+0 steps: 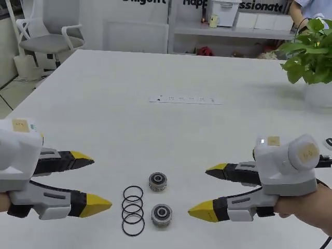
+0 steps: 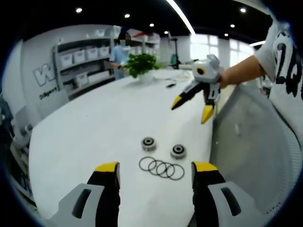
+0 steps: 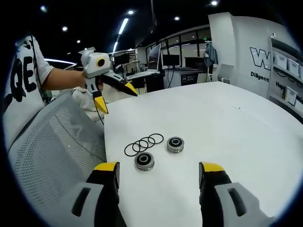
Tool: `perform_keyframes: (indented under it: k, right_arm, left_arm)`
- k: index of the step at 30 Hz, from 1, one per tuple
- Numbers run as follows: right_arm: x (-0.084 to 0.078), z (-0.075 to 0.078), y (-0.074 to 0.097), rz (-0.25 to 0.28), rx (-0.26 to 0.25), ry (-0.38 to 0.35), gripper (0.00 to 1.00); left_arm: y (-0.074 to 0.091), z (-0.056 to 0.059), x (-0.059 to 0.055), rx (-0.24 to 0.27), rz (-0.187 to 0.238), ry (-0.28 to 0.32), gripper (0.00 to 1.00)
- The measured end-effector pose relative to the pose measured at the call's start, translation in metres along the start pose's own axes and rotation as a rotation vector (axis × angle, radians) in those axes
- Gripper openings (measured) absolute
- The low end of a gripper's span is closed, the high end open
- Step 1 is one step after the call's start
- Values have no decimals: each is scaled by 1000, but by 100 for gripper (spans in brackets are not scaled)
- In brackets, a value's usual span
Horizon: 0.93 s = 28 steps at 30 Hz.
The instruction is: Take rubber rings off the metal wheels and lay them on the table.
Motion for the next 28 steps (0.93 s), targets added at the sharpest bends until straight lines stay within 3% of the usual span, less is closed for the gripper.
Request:
perform_keyframes:
  k: [28]
  right_arm:
    - [-9,4,15,-1,-41,1,69]
  left_arm:
    - [10,1,-5,32,-2,20,63]
Point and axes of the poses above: the centre of the closed fingertips' face, and the gripper's own axes: y roughly backward along the fingers, z roughly to its right, x roughly out of its top, the point moved 4 cm from there along y, roughly backward along the fingers, and after that the axes turned 5 degrees about z, right-handed, at the moved point
